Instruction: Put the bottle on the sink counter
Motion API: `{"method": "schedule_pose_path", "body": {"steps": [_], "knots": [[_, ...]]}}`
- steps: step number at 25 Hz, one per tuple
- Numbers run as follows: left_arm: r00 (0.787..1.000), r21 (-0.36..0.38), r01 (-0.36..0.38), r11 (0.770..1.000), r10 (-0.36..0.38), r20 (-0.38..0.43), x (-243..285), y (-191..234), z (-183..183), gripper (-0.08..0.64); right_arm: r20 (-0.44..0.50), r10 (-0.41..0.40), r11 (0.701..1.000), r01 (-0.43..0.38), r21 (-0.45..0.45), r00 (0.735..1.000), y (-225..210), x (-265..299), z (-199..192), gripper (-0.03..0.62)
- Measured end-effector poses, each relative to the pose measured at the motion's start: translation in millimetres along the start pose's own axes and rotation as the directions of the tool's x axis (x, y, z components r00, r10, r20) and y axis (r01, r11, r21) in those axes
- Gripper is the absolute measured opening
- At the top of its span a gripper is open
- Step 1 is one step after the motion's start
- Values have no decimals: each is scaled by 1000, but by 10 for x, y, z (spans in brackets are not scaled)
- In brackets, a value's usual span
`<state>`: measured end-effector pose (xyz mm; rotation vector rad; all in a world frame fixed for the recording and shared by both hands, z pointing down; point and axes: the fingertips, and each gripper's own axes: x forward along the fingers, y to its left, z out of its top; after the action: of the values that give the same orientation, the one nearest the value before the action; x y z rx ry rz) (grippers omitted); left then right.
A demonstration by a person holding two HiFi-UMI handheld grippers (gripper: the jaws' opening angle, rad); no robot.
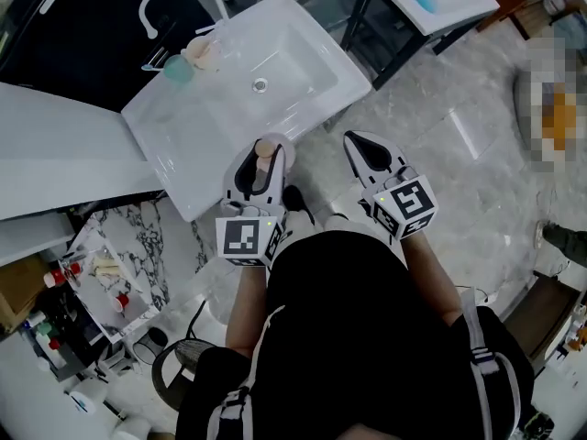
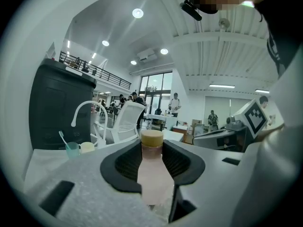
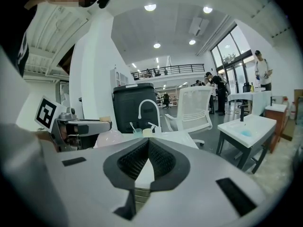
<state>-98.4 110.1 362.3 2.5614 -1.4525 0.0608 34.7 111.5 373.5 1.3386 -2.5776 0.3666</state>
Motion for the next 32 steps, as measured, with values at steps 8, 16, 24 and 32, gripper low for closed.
{"method": "schedule_pose_path", "body": {"steps": [8, 16, 24, 32], "knots": [[996, 1, 88, 996, -88, -31, 199, 243, -31, 138, 6, -82, 996, 81, 30, 997, -39, 265, 38, 5], [993, -26, 106, 994, -107, -55, 296, 455, -89, 138, -19, -101, 994, 102, 37, 995, -15, 475, 38, 5], [994, -47, 74, 996, -77, -78, 325, 599, -182, 138, -53, -108, 993, 110, 43, 993, -129, 668, 7, 5], [997, -46, 11, 999, -14, -76, 521, 702, -116, 138, -51, -30, 999, 31, 30, 998, -316, 1001, 121, 5]]}}
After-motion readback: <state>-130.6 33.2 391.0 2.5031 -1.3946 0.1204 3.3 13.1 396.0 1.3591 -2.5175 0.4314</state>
